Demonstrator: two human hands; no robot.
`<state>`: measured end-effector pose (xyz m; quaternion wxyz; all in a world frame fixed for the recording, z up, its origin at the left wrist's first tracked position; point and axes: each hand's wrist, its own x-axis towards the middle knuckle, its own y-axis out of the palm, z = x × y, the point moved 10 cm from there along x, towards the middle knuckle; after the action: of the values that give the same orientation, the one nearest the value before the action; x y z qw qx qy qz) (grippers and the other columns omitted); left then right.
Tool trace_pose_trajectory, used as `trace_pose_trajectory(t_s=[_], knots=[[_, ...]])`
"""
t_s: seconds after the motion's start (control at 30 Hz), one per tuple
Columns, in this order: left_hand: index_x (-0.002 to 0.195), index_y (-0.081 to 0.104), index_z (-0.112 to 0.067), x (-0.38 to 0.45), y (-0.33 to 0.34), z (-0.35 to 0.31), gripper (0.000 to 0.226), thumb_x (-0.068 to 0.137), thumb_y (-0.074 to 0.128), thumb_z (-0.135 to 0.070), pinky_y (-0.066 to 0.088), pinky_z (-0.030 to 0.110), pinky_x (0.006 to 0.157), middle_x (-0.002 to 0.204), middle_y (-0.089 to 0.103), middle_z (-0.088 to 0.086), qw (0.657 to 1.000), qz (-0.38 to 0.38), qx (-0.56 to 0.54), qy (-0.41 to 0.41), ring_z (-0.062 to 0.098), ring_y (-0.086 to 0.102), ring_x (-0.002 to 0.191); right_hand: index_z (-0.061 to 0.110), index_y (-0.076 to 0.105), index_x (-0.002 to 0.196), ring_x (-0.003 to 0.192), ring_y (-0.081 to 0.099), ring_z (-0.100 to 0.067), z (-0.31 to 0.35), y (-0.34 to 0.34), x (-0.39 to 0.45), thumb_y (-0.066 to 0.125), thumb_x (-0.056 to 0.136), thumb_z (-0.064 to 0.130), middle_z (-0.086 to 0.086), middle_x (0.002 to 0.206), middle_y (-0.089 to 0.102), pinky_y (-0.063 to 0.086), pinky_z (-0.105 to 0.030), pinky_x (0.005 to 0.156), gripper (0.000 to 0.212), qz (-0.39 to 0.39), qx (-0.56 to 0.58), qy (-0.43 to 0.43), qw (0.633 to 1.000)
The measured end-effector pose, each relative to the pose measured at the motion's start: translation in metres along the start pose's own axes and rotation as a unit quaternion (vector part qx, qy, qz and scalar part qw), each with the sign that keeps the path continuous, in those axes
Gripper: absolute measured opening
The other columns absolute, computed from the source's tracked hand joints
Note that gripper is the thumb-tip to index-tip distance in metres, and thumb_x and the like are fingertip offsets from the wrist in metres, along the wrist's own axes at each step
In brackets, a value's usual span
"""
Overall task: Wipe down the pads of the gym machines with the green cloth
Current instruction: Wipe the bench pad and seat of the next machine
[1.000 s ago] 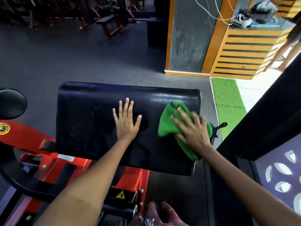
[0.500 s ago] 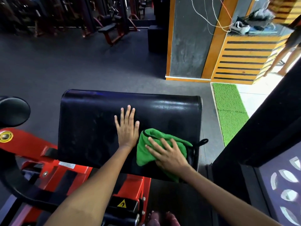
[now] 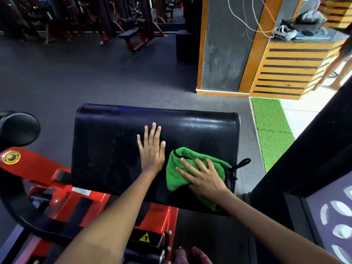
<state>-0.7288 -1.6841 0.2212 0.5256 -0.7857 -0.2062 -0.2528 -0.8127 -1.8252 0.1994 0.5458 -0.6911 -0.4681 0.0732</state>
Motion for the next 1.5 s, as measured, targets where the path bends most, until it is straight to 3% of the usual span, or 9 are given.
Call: trace_pose_trajectory(t_s=[0.1, 0.23, 0.53, 0.77, 0.97, 1.07, 1.23, 1.4, 1.5], knots=[[0.144, 0.029, -0.017, 0.001, 0.001, -0.001, 0.05, 0.096, 0.031, -0.031, 0.005, 0.048, 0.112, 0.151, 0.035, 0.008, 1.0, 0.005, 0.01, -0.003, 0.026, 0.018, 0.142, 0.032, 0.063, 0.123, 0.1, 0.049, -0.032, -0.053, -0.016, 0.013, 0.082, 0.049, 0.046, -0.001, 0.131, 0.059, 0.044, -0.042, 0.081, 0.077, -0.016, -0.031, 0.009, 0.999], [0.145, 0.026, -0.017, 0.0, 0.002, 0.0, 0.05, 0.097, 0.03, -0.031, 0.003, 0.046, 0.114, 0.153, 0.032, 0.007, 1.0, 0.007, 0.016, -0.01, 0.025, 0.016, 0.143, 0.026, 0.06, 0.127, 0.102, 0.055, -0.04, -0.155, -0.038, 0.033, 0.08, 0.064, 0.041, -0.009, 0.132, 0.057, 0.045, -0.053, 0.083, 0.068, -0.027, 0.014, 0.271, 0.962], [0.139, 0.04, -0.01, 0.003, -0.003, -0.005, 0.051, 0.091, 0.037, -0.028, 0.015, 0.059, 0.111, 0.149, 0.039, 0.011, 0.999, -0.009, -0.02, -0.047, 0.032, 0.024, 0.141, 0.038, 0.063, 0.122, 0.097, 0.064, -0.023, 0.023, 0.0, -0.029, 0.08, 0.048, 0.054, 0.005, 0.133, 0.058, 0.053, -0.042, 0.079, 0.077, 0.04, 0.053, -0.104, 0.992], [0.138, 0.043, -0.004, 0.026, 0.007, -0.065, 0.055, 0.092, 0.035, -0.031, 0.007, 0.057, 0.113, 0.151, 0.035, 0.011, 0.998, 0.026, -0.054, 0.016, 0.031, 0.019, 0.143, 0.032, 0.045, 0.132, 0.104, 0.042, -0.032, -0.114, -0.031, -0.002, 0.081, 0.058, 0.043, -0.006, 0.137, 0.053, 0.045, -0.044, 0.079, 0.084, -0.073, 0.029, 0.127, 0.989], [0.135, 0.05, -0.013, 0.059, 0.026, -0.122, 0.054, 0.093, 0.024, -0.034, -0.007, 0.055, 0.113, 0.142, 0.048, 0.001, 0.99, 0.081, -0.108, 0.049, 0.019, 0.031, 0.14, 0.03, 0.049, 0.135, 0.106, 0.036, -0.031, -0.172, -0.04, -0.01, 0.057, 0.078, 0.043, -0.009, 0.141, 0.046, 0.042, -0.046, 0.078, 0.059, -0.103, 0.088, 0.329, 0.935], [0.135, 0.051, -0.013, 0.055, 0.029, -0.124, 0.05, 0.097, 0.029, -0.036, 0.006, 0.06, 0.111, 0.14, 0.051, 0.003, 0.994, 0.052, -0.034, 0.087, 0.021, 0.037, 0.136, 0.03, 0.045, 0.137, 0.109, 0.041, -0.033, -0.15, -0.029, -0.054, 0.051, 0.079, 0.041, -0.006, 0.146, 0.036, 0.041, -0.045, 0.084, 0.06, -0.142, 0.151, 0.404, 0.891], [0.135, 0.05, -0.013, 0.053, 0.031, -0.125, 0.047, 0.097, 0.032, -0.034, 0.011, 0.061, 0.111, 0.141, 0.05, 0.002, 0.996, 0.042, 0.002, 0.084, 0.021, 0.037, 0.136, 0.037, 0.029, 0.142, 0.118, 0.038, -0.027, -0.07, 0.003, -0.14, 0.051, 0.082, 0.036, -0.005, 0.148, 0.027, 0.039, -0.049, 0.097, 0.064, -0.155, 0.313, 0.451, 0.821], [0.134, 0.05, -0.012, 0.054, 0.031, -0.126, 0.05, 0.095, 0.029, -0.035, 0.009, 0.064, 0.111, 0.141, 0.048, 0.003, 0.997, 0.043, 0.016, 0.068, 0.023, 0.034, 0.138, 0.022, 0.033, 0.143, 0.135, 0.031, -0.016, -0.11, 0.023, -0.136, 0.043, 0.086, 0.046, -0.004, 0.145, 0.036, 0.028, -0.047, 0.113, 0.062, -0.181, 0.51, 0.517, 0.663], [0.136, 0.047, -0.007, 0.052, 0.034, -0.131, 0.063, 0.092, 0.025, -0.047, 0.001, 0.066, 0.109, 0.146, 0.043, 0.007, 0.998, 0.061, 0.014, 0.005, 0.032, 0.024, 0.142, 0.01, 0.036, 0.143, 0.132, 0.035, -0.023, -0.139, 0.016, -0.107, 0.042, 0.087, 0.047, -0.009, 0.141, 0.038, 0.028, -0.041, 0.113, 0.067, -0.183, 0.518, 0.517, 0.656]])
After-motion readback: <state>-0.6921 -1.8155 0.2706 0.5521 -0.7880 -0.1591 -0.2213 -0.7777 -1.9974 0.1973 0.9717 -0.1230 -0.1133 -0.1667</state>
